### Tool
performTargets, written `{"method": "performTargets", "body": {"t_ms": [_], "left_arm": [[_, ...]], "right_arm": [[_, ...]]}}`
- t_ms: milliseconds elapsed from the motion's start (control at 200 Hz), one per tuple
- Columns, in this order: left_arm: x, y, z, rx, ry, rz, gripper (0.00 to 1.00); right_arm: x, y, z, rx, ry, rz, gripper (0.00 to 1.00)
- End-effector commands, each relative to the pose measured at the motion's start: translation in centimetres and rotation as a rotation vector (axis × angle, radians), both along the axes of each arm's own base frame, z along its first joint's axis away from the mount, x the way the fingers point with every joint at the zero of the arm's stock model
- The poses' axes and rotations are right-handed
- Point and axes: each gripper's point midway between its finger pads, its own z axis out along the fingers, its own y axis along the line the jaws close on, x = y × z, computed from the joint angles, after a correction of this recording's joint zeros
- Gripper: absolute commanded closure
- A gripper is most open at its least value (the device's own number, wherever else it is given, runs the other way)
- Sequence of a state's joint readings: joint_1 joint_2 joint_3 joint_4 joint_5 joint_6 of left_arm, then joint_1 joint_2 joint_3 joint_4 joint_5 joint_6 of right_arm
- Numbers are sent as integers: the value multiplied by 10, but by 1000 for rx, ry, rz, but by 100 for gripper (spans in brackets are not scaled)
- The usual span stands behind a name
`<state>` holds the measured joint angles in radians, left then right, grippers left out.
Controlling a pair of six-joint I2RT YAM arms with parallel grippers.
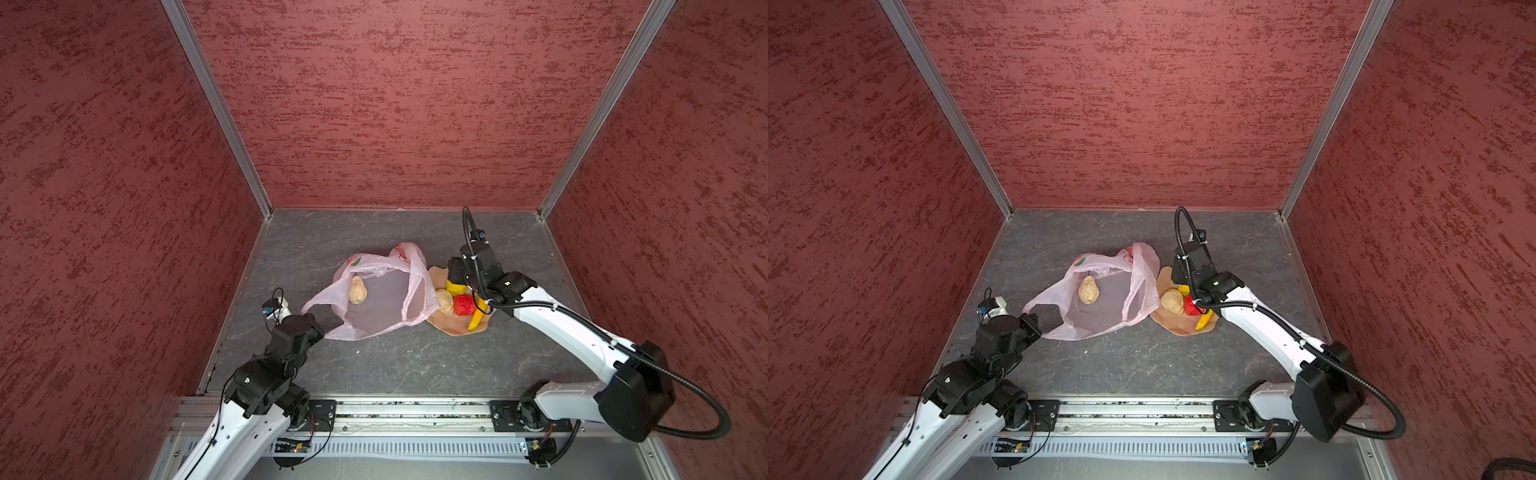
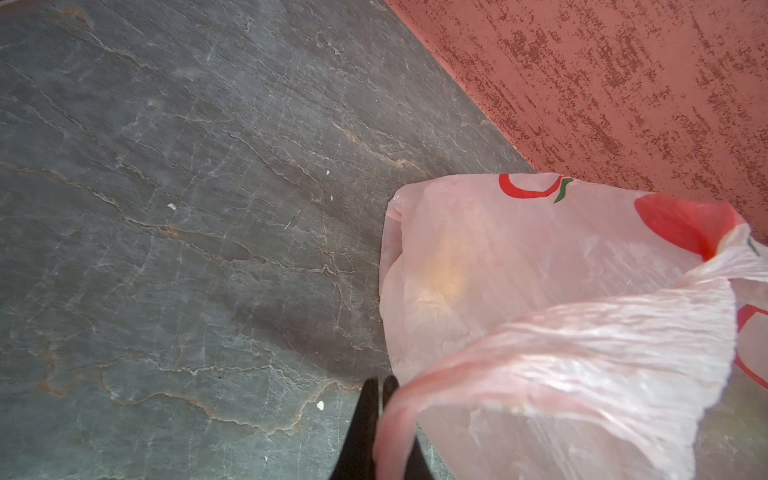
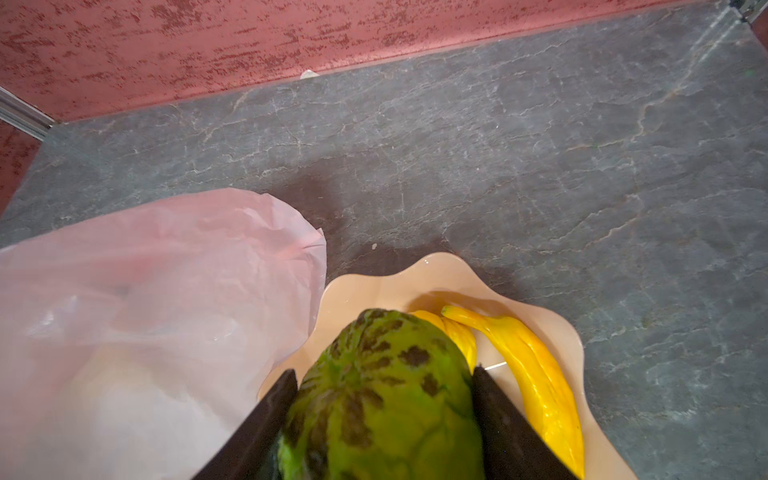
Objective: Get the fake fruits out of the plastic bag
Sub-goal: 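Carry the green fruit over the peach bowl and lower it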
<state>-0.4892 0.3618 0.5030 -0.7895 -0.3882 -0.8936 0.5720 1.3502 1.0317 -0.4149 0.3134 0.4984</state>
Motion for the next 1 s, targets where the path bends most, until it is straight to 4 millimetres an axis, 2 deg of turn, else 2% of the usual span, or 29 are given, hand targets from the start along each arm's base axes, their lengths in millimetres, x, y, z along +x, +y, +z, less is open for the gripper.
{"method": "performTargets", "body": {"t_ms": [0, 140, 150, 185, 541, 992], "left_arm": [[-2, 4, 3, 11, 2, 15, 92], [-3, 6, 2, 10, 4, 21, 92], [-4, 6, 2, 12, 5, 21, 92], [-4, 6, 1, 12, 6, 21, 92], [-6, 8, 0, 17, 10, 28, 92], [-10, 12, 0, 13, 7, 40, 92]], "right_arm": [[13, 9, 0, 20, -22, 21, 51], [22, 19, -6, 10, -9, 46, 51], [24, 20, -14, 2, 6, 49, 51], [26, 22, -19, -3, 18, 54, 51], [37, 36, -52, -20, 76, 78, 48], [38, 43, -68, -3, 108, 101, 43]]}}
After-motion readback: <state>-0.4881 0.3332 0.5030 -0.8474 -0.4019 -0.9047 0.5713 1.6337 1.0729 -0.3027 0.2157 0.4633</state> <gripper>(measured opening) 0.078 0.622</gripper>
